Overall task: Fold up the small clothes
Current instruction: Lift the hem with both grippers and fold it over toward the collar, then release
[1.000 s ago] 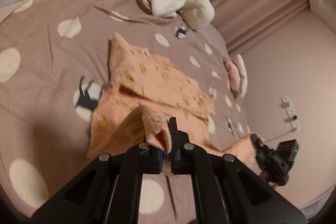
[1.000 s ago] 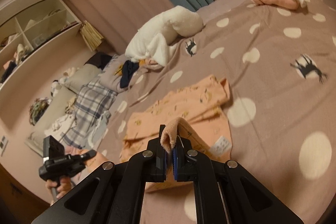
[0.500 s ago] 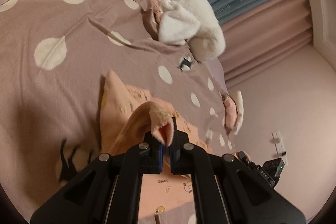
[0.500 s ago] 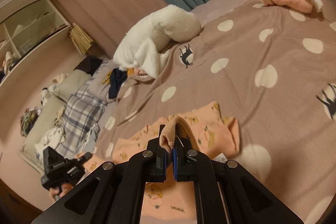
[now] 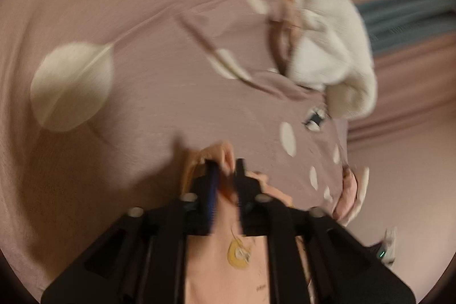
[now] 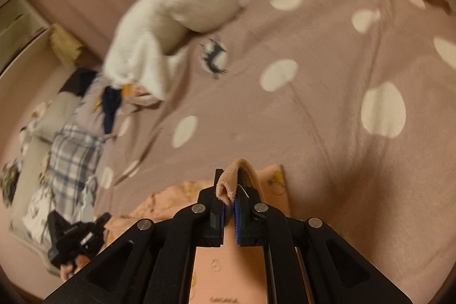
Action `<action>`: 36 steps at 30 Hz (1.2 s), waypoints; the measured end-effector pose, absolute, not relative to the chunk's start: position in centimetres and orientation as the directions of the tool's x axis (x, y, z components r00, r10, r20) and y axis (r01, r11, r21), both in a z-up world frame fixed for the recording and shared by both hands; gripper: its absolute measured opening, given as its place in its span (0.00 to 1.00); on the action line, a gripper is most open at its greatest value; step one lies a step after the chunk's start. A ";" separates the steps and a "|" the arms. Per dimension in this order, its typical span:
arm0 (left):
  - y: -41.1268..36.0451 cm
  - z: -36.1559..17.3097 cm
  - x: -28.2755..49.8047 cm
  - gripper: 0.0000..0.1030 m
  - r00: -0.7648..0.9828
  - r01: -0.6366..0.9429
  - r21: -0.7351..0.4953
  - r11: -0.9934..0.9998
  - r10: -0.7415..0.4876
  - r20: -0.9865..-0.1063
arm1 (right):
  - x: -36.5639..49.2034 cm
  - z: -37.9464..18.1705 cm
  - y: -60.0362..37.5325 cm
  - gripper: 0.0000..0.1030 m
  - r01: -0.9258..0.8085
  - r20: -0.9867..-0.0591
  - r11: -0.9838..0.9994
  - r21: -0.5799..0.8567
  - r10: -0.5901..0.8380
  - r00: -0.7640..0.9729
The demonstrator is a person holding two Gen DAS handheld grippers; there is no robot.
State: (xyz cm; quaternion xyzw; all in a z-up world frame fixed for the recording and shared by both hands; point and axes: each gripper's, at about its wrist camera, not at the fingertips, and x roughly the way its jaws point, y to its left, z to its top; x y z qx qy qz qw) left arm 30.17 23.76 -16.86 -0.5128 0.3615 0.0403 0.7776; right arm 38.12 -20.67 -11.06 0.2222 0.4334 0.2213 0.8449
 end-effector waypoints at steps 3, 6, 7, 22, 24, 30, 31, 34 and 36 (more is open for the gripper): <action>24.7 -16.9 29.4 0.45 0.727 -0.471 -0.719 0.510 -0.237 -0.645 | 38.8 -12.4 -21.1 0.07 -0.134 -0.657 0.805 0.579 0.557 0.508; 26.1 -16.1 28.0 0.75 0.738 -0.523 -0.683 0.510 -0.132 -0.662 | 38.4 -12.4 -21.1 0.13 -0.136 -0.679 0.831 0.540 0.525 0.513; 26.6 -15.8 27.4 0.76 0.761 -0.508 -0.706 0.493 -0.127 -0.636 | 38.2 -12.2 -21.2 0.17 -0.133 -0.687 0.844 0.520 0.506 0.522; 23.7 -14.9 26.5 1.00 0.727 -0.343 -0.663 0.665 -0.259 -0.636 | 35.0 -8.6 -19.1 0.69 -0.214 -0.660 0.837 0.504 0.533 0.529; 23.0 -14.5 25.9 0.99 0.720 -0.333 -0.664 0.670 -0.275 -0.638 | 34.7 -8.7 -18.6 0.69 -0.224 -0.674 0.840 0.494 0.533 0.511; 20.8 -12.5 23.3 1.00 0.709 -0.251 -0.667 0.702 -0.336 -0.620 | 32.5 -8.3 -18.7 0.85 -0.223 -0.673 0.839 0.496 0.534 0.512; 20.6 -12.2 22.7 1.00 0.706 -0.249 -0.667 0.702 -0.340 -0.621 | 31.7 -8.1 -19.0 0.88 -0.229 -0.664 0.833 0.503 0.543 0.514; 19.4 -11.4 20.5 1.00 0.700 -0.222 -0.663 0.715 -0.356 -0.619 | 29.6 -7.8 -19.4 0.99 -0.253 -0.639 0.808 0.532 0.580 0.506; 18.2 -11.3 18.7 1.00 0.681 -0.178 -0.669 0.721 -0.400 -0.613 | 28.3 -7.8 -19.4 0.99 -0.269 -0.625 0.794 0.546 0.600 0.499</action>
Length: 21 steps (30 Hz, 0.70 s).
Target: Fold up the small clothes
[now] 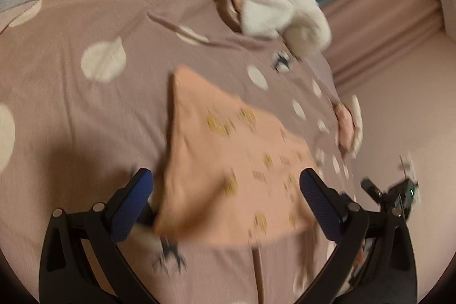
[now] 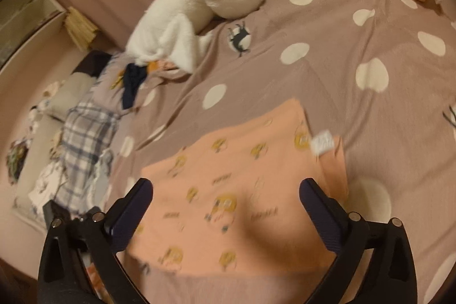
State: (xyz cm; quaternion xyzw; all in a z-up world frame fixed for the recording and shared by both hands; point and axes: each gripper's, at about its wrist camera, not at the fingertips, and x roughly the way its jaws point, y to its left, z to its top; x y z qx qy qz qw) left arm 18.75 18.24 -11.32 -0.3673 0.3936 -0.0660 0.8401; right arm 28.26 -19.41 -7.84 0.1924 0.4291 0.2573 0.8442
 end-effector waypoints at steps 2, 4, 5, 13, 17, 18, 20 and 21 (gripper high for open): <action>17.3 -12.0 16.9 1.00 0.667 -0.139 -0.712 0.688 -0.466 -0.581 | 26.6 -8.4 -19.9 0.99 -0.270 -0.614 0.780 0.565 0.616 0.494; 16.5 -13.1 15.3 1.00 0.653 -0.131 -0.764 0.632 -0.525 -0.546 | 25.2 -9.5 -20.4 0.99 -0.251 -0.607 0.764 0.594 0.631 0.483; 16.2 -13.4 14.8 1.00 0.650 -0.124 -0.786 0.605 -0.550 -0.525 | 24.8 -9.9 -20.5 0.99 -0.244 -0.605 0.756 0.608 0.639 0.474; 15.0 -17.5 15.3 1.00 0.607 -0.163 -0.845 0.509 -0.624 -0.493 | 22.7 -14.9 -21.3 0.99 -0.153 -0.654 0.735 0.660 0.663 0.364; 15.3 -17.8 16.7 1.00 0.602 -0.168 -0.843 0.510 -0.624 -0.498 | 23.2 -16.5 -21.5 0.99 -0.108 -0.638 0.706 0.700 0.686 0.351; 15.3 -17.8 17.0 1.00 0.600 -0.161 -0.842 0.514 -0.627 -0.497 | 23.7 -17.0 -21.4 0.99 -0.095 -0.626 0.689 0.719 0.701 0.342; 15.5 -18.0 17.8 1.00 0.596 -0.153 -0.840 0.521 -0.629 -0.499 | 23.9 -17.4 -21.2 0.99 -0.099 -0.614 0.678 0.728 0.710 0.344; 15.6 -18.2 18.1 1.00 0.596 -0.155 -0.840 0.520 -0.629 -0.499 | 24.2 -17.3 -21.0 0.99 -0.119 -0.606 0.675 0.728 0.715 0.348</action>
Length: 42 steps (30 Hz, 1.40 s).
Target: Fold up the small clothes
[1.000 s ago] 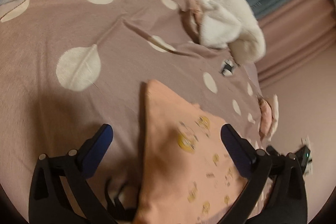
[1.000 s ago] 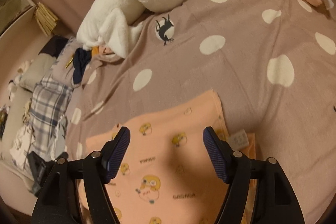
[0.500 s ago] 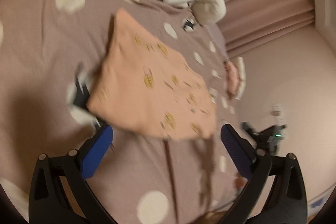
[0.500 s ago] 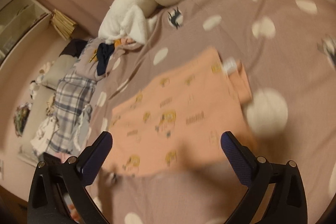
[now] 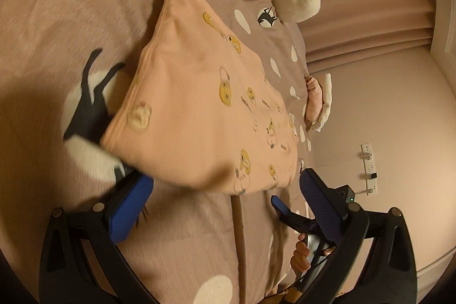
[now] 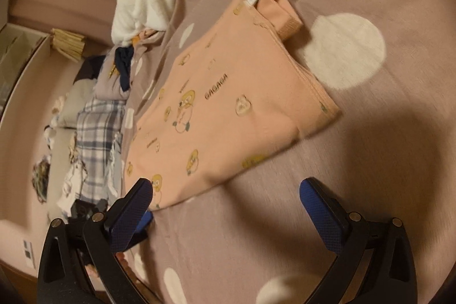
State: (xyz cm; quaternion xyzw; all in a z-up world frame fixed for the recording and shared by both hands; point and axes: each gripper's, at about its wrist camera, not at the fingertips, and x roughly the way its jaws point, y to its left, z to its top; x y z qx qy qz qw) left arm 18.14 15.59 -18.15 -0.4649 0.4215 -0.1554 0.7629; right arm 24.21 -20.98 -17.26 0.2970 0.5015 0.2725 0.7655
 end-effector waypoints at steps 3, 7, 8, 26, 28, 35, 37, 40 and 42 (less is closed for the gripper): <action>16.2 -18.6 18.9 1.00 0.613 -0.170 -0.850 0.499 -0.622 -0.488 | 24.8 -17.5 -20.6 0.99 -0.156 -0.579 0.658 0.737 0.733 0.357; 16.7 -19.0 20.1 1.00 0.630 -0.208 -0.855 0.475 -0.604 -0.489 | 26.3 -17.9 -21.0 0.99 -0.160 -0.525 0.609 0.777 0.766 0.371; 16.8 -19.0 20.4 1.00 0.635 -0.210 -0.854 0.477 -0.598 -0.490 | 26.4 -18.0 -21.1 0.99 -0.163 -0.519 0.603 0.781 0.772 0.368; 16.9 -19.4 22.4 0.66 0.665 -0.217 -0.773 0.596 -0.490 -0.564 | 28.2 -17.8 -18.1 0.99 -0.342 -0.536 0.708 0.618 0.697 0.476; 17.2 -19.7 22.3 0.51 0.676 -0.227 -0.767 0.601 -0.469 -0.568 | 28.1 -17.8 -18.0 0.99 -0.352 -0.536 0.719 0.599 0.687 0.491; 16.8 -20.0 22.2 0.42 0.696 -0.216 -0.736 0.642 -0.428 -0.577 | 28.2 -18.3 -20.3 0.57 -0.285 -0.504 0.705 0.649 0.679 0.534; 16.3 -19.9 22.1 0.35 0.701 -0.210 -0.702 0.681 -0.396 -0.593 | 28.5 -18.8 -21.3 0.38 -0.245 -0.509 0.703 0.668 0.672 0.538; 15.9 -19.8 22.1 0.32 0.702 -0.207 -0.663 0.720 -0.363 -0.613 | 29.0 -19.4 -21.8 0.21 -0.217 -0.500 0.679 0.701 0.685 0.529; 16.1 -20.0 22.2 0.31 0.705 -0.206 -0.669 0.714 -0.366 -0.608 | 28.8 -19.3 -21.7 0.19 -0.227 -0.494 0.675 0.703 0.692 0.526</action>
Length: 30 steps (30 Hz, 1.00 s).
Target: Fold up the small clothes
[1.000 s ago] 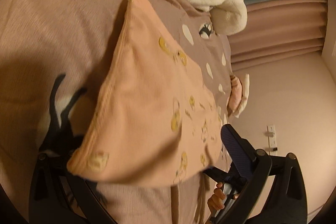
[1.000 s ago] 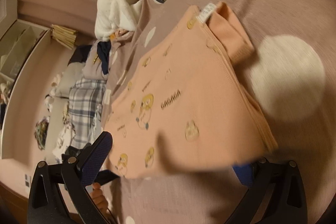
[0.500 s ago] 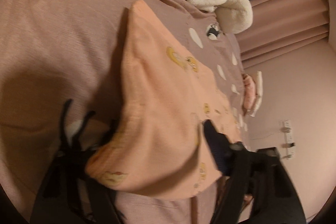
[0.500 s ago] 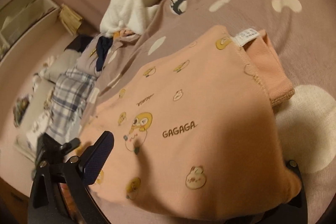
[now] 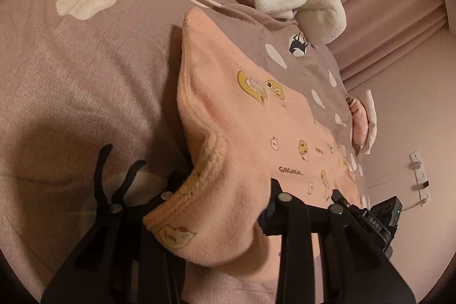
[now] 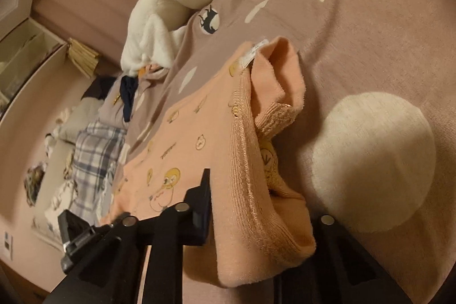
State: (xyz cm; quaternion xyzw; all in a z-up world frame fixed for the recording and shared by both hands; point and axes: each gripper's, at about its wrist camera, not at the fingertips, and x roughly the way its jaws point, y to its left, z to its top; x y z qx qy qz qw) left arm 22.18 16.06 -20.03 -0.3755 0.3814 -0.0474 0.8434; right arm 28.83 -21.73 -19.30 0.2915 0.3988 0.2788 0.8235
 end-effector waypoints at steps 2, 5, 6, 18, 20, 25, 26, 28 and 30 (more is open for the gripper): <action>16.4 -20.2 22.2 0.31 0.707 -0.206 -0.685 0.699 -0.378 -0.598 | 28.7 -19.1 -21.5 0.19 -0.235 -0.501 0.685 0.689 0.686 0.528; 16.4 -20.2 22.2 0.31 0.708 -0.202 -0.692 0.693 -0.385 -0.593 | 28.8 -19.2 -21.6 0.19 -0.235 -0.491 0.670 0.704 0.698 0.521; 16.3 -20.1 22.2 0.31 0.708 -0.201 -0.689 0.696 -0.383 -0.593 | 28.8 -19.3 -21.6 0.19 -0.235 -0.488 0.666 0.708 0.702 0.519; 15.6 -19.7 22.2 0.30 0.715 -0.189 -0.645 0.741 -0.347 -0.608 | 28.7 -19.2 -21.5 0.19 -0.249 -0.494 0.679 0.691 0.695 0.523; 15.8 -19.7 22.1 0.30 0.716 -0.187 -0.651 0.735 -0.352 -0.603 | 28.6 -19.1 -21.3 0.19 -0.256 -0.492 0.679 0.688 0.696 0.522; 17.0 -20.1 21.9 0.29 0.705 -0.212 -0.746 0.631 -0.430 -0.564 | 28.4 -18.9 -21.3 0.19 -0.273 -0.481 0.672 0.688 0.705 0.521; 17.3 -20.1 21.8 0.29 0.702 -0.216 -0.769 0.602 -0.452 -0.551 | 28.3 -18.8 -21.3 0.19 -0.275 -0.476 0.668 0.692 0.708 0.522; 17.5 -19.9 21.8 0.28 0.695 -0.219 -0.790 0.572 -0.477 -0.538 | 28.1 -18.7 -21.4 0.15 -0.280 -0.464 0.662 0.696 0.711 0.529; 17.3 -19.3 21.4 0.26 0.696 -0.223 -0.787 0.575 -0.472 -0.542 | 27.7 -18.4 -21.3 0.12 -0.293 -0.461 0.664 0.688 0.711 0.530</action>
